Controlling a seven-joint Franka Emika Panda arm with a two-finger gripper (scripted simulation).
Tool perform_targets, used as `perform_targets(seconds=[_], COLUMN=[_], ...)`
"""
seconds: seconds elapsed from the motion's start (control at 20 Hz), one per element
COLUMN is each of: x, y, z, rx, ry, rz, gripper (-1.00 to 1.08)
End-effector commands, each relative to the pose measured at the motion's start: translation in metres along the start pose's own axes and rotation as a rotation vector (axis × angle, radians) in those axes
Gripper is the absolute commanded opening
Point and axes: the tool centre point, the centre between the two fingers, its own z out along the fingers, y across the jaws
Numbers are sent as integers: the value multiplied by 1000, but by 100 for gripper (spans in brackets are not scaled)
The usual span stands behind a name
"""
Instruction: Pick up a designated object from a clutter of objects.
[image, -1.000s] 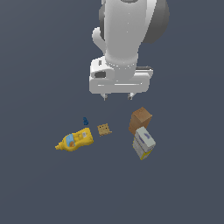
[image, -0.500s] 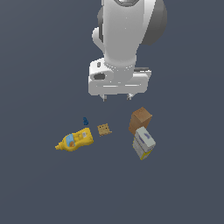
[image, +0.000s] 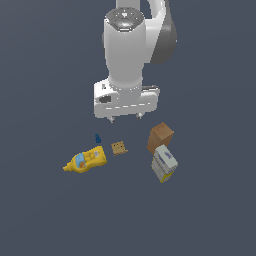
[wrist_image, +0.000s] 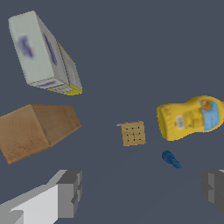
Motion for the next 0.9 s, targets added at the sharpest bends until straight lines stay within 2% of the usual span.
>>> perform_targets(seconds=[0.0,0.85], x=[-2,-31], y=[10,81], z=[12,97], rx=[3,8], ry=[4,36], rz=[-35,-299], gripper=[100,100])
